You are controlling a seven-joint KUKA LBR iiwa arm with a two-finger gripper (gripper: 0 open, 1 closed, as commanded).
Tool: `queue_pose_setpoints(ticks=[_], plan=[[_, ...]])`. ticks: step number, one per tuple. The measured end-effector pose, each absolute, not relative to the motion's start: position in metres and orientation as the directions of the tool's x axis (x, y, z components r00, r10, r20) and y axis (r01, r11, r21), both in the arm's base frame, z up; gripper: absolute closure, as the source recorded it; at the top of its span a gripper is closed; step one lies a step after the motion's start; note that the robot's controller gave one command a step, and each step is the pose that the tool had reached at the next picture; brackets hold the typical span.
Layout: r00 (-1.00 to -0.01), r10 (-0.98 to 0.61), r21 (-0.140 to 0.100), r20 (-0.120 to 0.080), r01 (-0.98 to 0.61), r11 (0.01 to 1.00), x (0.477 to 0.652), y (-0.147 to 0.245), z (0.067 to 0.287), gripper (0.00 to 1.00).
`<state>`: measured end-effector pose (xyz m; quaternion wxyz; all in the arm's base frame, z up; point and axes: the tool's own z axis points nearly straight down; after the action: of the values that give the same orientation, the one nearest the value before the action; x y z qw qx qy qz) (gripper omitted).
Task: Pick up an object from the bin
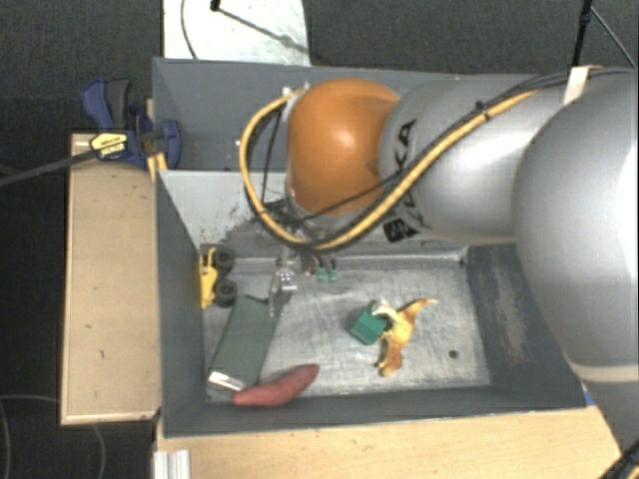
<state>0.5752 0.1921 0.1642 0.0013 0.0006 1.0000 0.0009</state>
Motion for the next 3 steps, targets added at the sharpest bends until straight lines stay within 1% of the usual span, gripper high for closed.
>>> queue_pose_setpoints(ticks=[1,2,3], plan=[[-0.997,-0.074,0.0,-0.002,-0.074,0.997,0.568,0.206,0.168,0.0],[-0.992,-0.123,0.001,-0.002,-0.123,0.992,0.55,0.212,0.164,0.0],[-0.99,-0.139,0.001,0.0,-0.139,0.99,0.544,0.211,0.163,0.0]])
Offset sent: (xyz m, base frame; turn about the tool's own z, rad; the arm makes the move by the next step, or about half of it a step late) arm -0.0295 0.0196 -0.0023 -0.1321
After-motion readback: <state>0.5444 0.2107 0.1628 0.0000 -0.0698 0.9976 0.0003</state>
